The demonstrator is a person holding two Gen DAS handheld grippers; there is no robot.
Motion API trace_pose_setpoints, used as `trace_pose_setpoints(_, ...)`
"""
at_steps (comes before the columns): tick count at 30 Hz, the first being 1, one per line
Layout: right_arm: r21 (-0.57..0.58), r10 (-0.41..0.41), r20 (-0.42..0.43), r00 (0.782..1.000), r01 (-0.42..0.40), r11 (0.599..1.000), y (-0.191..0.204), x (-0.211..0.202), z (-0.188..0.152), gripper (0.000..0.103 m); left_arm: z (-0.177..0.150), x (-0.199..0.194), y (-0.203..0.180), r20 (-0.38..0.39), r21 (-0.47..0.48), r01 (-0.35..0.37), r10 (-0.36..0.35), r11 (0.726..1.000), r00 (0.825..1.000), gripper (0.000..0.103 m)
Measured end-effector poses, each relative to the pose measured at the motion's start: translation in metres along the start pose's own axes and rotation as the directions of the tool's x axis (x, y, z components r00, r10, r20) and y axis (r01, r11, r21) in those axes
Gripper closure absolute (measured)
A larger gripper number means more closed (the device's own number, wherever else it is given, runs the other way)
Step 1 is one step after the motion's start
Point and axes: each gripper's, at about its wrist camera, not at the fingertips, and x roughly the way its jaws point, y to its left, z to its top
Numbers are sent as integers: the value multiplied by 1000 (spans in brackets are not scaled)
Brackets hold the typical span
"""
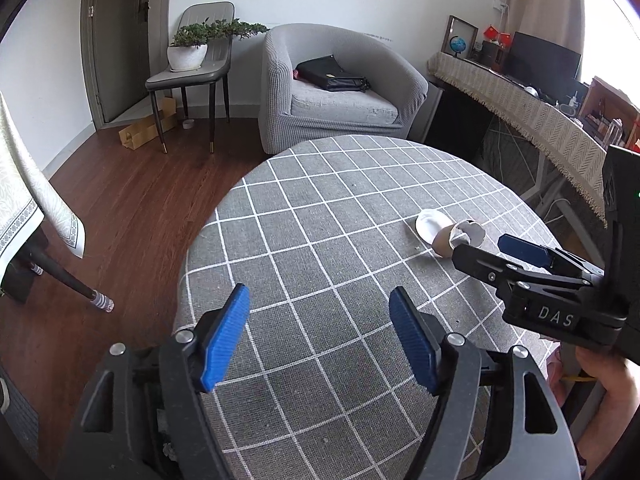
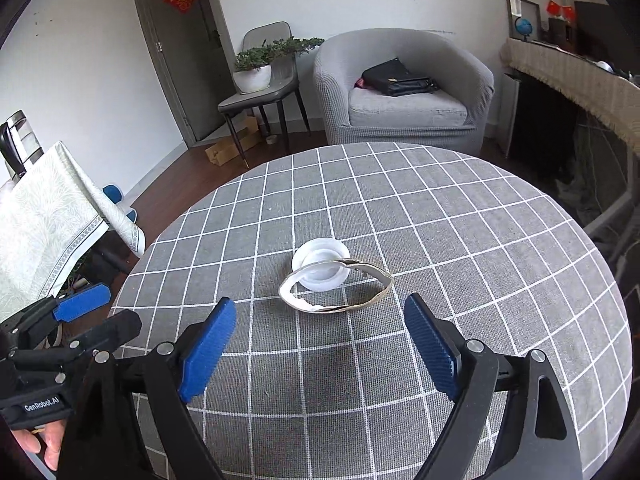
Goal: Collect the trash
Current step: 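Close right tool on the clear tape ring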
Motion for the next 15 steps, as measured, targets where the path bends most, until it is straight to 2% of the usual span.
trace_pose_setpoints(10,-24,-30,-40,999,29,999,1,24,9,17,1,14,2,-23,-33,49,-50,998,998,27)
trace_pose_setpoints(11,-33,-52,-53,997,50,998,1,26,9,19,2,14,2,-22,-34,50,-50,998,998,27)
trace_pose_setpoints(13,-18,-33,-69,997,32,999,-2,28,7,32,3,13,1,-15,-36,57,-58,998,998,27)
trace_pose_setpoints(15,-7,-22,-68,997,22,1000,-5,28,8,36,4,12,-1,-10,-30,67,-67,997,998,27)
